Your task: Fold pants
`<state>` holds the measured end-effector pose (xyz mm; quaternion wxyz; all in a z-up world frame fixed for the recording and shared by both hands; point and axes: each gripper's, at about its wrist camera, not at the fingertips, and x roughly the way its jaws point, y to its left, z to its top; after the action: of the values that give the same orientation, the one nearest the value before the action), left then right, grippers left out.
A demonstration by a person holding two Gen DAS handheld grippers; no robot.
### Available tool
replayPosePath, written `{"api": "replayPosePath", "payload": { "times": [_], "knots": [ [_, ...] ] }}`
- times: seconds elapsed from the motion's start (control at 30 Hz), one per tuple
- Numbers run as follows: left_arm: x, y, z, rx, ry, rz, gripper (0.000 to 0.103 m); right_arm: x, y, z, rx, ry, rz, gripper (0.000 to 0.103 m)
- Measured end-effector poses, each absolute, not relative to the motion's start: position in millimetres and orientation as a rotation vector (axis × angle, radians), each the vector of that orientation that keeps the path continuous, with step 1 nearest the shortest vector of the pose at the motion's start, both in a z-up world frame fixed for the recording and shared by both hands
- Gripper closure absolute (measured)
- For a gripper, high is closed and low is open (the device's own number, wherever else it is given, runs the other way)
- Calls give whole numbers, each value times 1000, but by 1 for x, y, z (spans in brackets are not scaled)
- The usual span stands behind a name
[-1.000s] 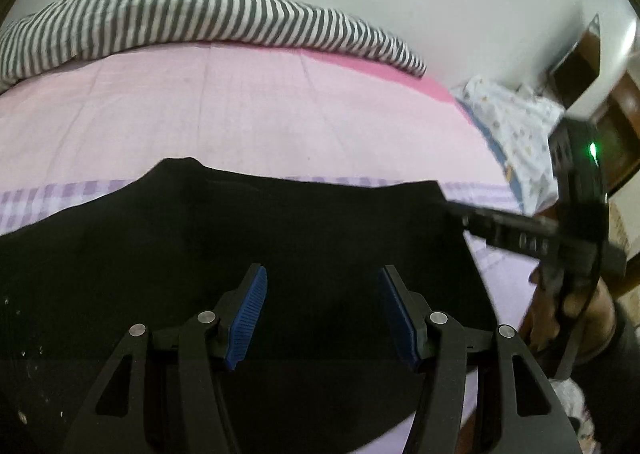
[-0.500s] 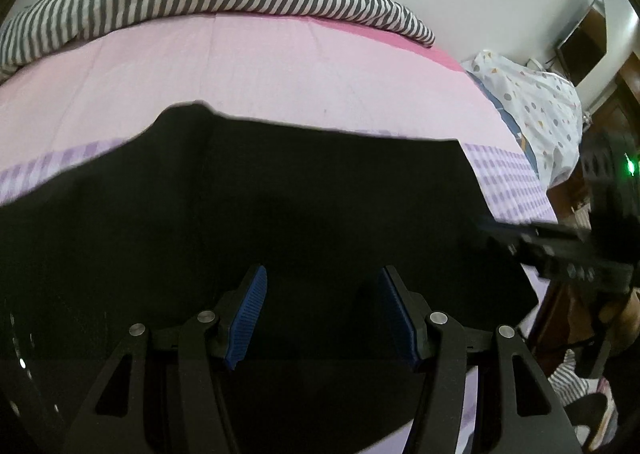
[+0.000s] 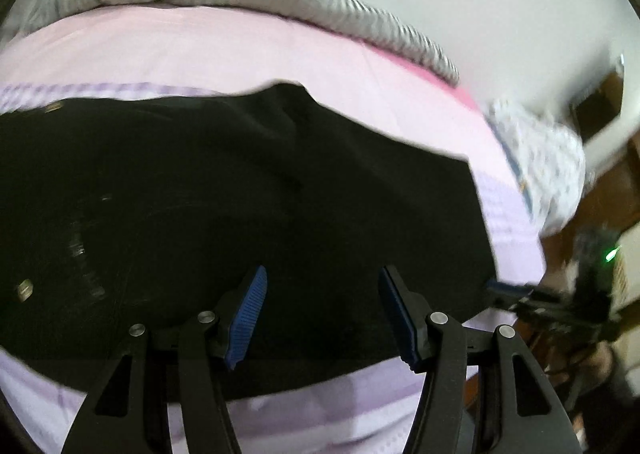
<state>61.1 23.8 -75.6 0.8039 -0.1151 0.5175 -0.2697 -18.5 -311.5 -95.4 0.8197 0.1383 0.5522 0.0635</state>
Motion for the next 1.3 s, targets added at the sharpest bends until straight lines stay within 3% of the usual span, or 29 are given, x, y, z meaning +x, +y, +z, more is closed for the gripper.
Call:
{"api": "replayPosePath", "payload": {
  "times": [0.13, 0.33, 0.73, 1.3],
  "knots": [
    [57, 82, -65, -465, 1078, -505, 44, -10, -308, -81, 323, 1152, 161, 63],
    [36, 181, -65, -774, 986, -298, 43, 3, -291, -53, 373, 1045, 223, 43],
    [4, 260, -112, -1047, 1003, -35, 37, 22, -245, -47, 406, 1013, 339, 39],
    [22, 261, -139, -1105, 935, -59, 37, 24, -246, -58, 492, 1022, 330, 39]
  ]
}}
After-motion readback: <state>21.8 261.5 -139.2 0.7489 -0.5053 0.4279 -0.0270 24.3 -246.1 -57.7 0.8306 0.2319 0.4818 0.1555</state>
